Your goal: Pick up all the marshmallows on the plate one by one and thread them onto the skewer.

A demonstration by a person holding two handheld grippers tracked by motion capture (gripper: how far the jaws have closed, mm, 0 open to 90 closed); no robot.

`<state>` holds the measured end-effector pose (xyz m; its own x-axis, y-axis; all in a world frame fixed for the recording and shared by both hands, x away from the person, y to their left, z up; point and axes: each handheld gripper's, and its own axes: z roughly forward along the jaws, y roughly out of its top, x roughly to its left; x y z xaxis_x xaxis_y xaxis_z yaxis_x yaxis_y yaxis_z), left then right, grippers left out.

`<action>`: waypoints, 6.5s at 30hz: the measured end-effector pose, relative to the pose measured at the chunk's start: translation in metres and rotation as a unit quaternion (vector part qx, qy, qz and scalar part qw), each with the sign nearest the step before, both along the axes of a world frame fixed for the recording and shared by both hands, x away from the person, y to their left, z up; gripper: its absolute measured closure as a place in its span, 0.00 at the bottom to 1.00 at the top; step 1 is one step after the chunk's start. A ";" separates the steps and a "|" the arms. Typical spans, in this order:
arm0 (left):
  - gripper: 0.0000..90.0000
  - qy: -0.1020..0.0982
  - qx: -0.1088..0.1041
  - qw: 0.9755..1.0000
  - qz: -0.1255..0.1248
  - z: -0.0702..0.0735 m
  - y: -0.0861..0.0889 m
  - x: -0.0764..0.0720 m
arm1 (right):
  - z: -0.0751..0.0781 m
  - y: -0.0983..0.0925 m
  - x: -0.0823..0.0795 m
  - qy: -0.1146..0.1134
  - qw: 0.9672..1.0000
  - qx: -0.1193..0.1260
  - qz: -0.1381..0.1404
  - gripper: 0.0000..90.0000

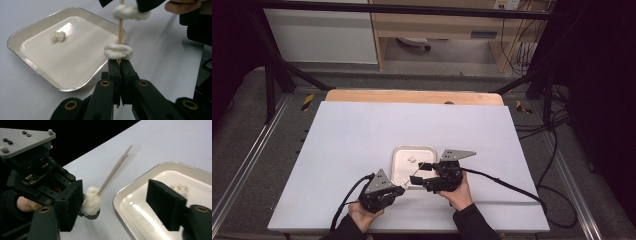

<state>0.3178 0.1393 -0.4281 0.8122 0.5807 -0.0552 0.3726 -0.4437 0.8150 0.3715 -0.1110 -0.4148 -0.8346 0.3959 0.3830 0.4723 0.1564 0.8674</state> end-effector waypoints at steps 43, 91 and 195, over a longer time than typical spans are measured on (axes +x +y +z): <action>0.98 0.022 0.017 0.999 0.035 0.006 0.045 0.016 | 0.001 0.019 0.061 -0.047 0.975 -0.202 -0.080 0.07; 0.98 0.035 0.017 0.999 0.036 0.004 0.047 0.019 | -0.031 0.052 0.086 -0.035 0.962 -0.268 -0.029 0.78; 0.99 0.031 0.023 0.999 0.002 0.002 0.023 0.006 | 0.023 0.006 0.017 0.031 0.999 0.039 0.001 0.88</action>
